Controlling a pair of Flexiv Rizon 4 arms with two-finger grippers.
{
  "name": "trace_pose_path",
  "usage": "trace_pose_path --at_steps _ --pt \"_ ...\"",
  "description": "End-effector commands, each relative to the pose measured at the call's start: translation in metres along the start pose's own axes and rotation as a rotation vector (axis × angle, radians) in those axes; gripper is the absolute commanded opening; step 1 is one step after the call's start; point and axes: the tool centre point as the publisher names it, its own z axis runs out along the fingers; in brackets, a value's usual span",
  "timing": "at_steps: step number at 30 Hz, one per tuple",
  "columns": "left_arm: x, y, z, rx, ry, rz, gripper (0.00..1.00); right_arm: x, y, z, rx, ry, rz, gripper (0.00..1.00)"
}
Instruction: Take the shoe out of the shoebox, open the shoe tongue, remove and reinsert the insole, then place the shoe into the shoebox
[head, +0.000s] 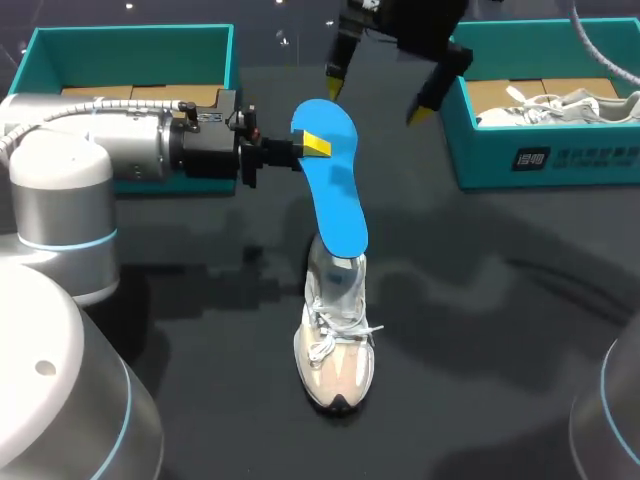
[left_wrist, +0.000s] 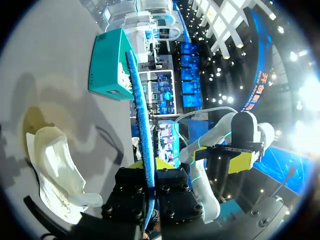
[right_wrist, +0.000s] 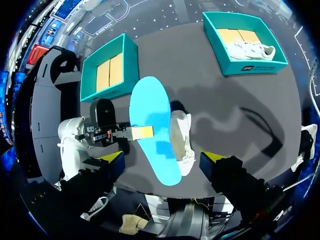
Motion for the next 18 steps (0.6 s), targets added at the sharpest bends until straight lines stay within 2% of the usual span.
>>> trace_pose_path --at_steps 1,12,18 --pt "0.0 -0.001 0.001 -0.001 -0.001 0.0 0.0 -0.007 0.005 0.012 0.008 0.573 0.001 1.0" --pt "0.0 -0.001 0.001 -0.001 -0.001 0.0 0.0 -0.02 0.003 0.031 -0.024 0.747 0.015 1.0" --pt "0.0 -0.001 0.001 -0.001 -0.001 0.0 0.0 -0.029 0.002 0.043 -0.006 0.872 -0.005 1.0"
